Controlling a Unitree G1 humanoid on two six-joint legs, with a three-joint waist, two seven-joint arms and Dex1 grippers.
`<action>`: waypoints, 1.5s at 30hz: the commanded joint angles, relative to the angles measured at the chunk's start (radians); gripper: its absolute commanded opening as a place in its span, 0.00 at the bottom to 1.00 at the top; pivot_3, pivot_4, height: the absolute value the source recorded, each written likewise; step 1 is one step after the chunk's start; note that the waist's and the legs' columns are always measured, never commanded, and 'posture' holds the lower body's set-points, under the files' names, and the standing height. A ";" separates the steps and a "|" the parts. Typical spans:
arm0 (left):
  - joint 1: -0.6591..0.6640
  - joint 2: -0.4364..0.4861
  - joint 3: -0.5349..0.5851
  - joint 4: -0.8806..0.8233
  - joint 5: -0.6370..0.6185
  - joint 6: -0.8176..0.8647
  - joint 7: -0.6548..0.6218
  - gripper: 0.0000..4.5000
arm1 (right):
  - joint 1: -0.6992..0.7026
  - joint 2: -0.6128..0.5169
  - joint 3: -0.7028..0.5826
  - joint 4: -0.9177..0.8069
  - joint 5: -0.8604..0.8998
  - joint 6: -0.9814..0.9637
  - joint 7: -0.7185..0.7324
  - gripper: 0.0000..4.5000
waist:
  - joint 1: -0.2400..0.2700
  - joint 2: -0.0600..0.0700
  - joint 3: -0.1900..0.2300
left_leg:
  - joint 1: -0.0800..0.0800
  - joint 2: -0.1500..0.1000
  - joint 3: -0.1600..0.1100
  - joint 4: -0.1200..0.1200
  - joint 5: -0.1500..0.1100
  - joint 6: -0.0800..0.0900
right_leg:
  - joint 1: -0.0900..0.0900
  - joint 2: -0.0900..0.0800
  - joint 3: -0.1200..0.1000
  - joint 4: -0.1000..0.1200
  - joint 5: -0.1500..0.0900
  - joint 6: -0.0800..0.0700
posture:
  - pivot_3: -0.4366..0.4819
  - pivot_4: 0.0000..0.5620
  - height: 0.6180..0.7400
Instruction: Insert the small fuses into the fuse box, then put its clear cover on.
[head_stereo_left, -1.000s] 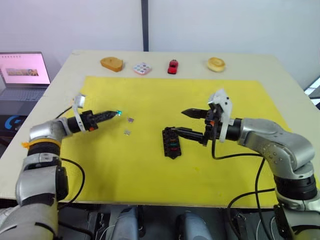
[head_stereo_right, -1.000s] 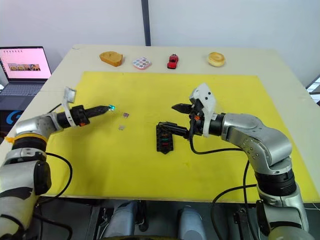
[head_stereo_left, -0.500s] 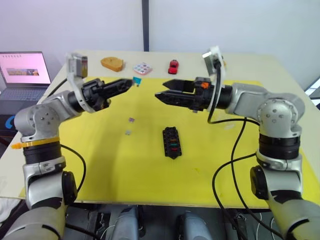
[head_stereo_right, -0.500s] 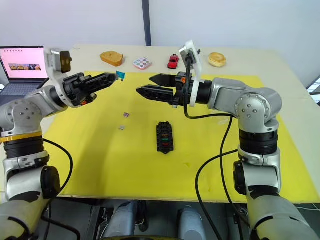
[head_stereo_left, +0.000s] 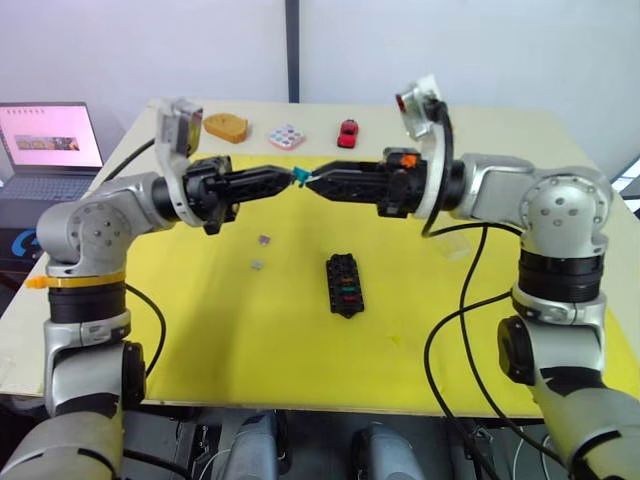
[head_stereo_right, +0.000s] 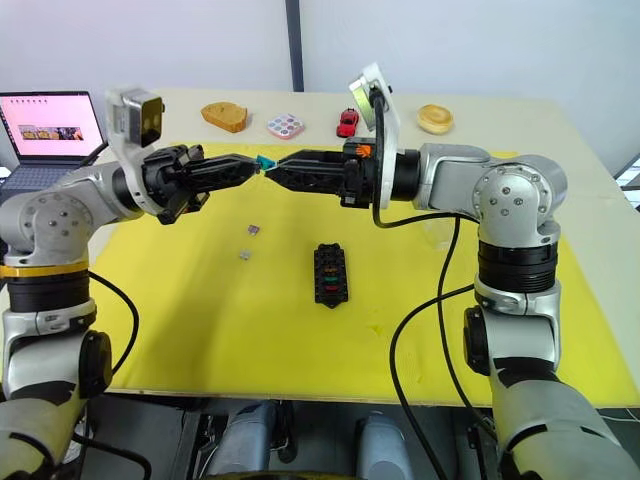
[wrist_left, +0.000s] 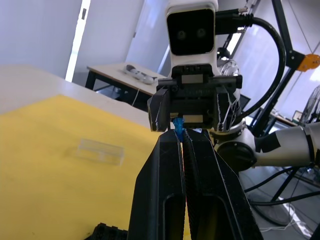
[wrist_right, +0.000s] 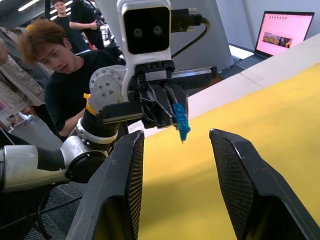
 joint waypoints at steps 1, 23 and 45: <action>-0.020 0.012 -0.008 -0.006 -0.009 -0.028 -0.017 0.00 | -0.018 -0.009 -0.030 -0.019 0.022 -0.006 0.002 0.49 | 0.000 0.000 0.000 | 0.000 0.000 0.000 0.000 0.000 0.000 | 0.000 0.000 0.000 0.000 0.000 0.000 | 0.48 0.27 1.00; -0.011 0.010 -0.026 -0.019 -0.015 -0.046 -0.014 0.00 | -0.008 0.007 -0.020 -0.021 0.025 0.003 -0.004 0.37 | 0.000 0.000 0.000 | 0.000 0.000 0.000 0.000 0.000 0.000 | 0.000 0.000 0.000 0.000 0.000 0.000 | 0.48 0.27 1.00; -0.003 0.045 -0.022 -0.015 -0.020 -0.036 -0.032 0.65 | -0.001 0.006 -0.012 -0.027 0.009 -0.014 0.003 0.00 | -0.001 0.000 0.000 | 0.000 0.000 0.000 -0.001 0.000 0.000 | -0.001 0.000 0.000 -0.001 0.000 0.000 | 0.48 0.27 1.00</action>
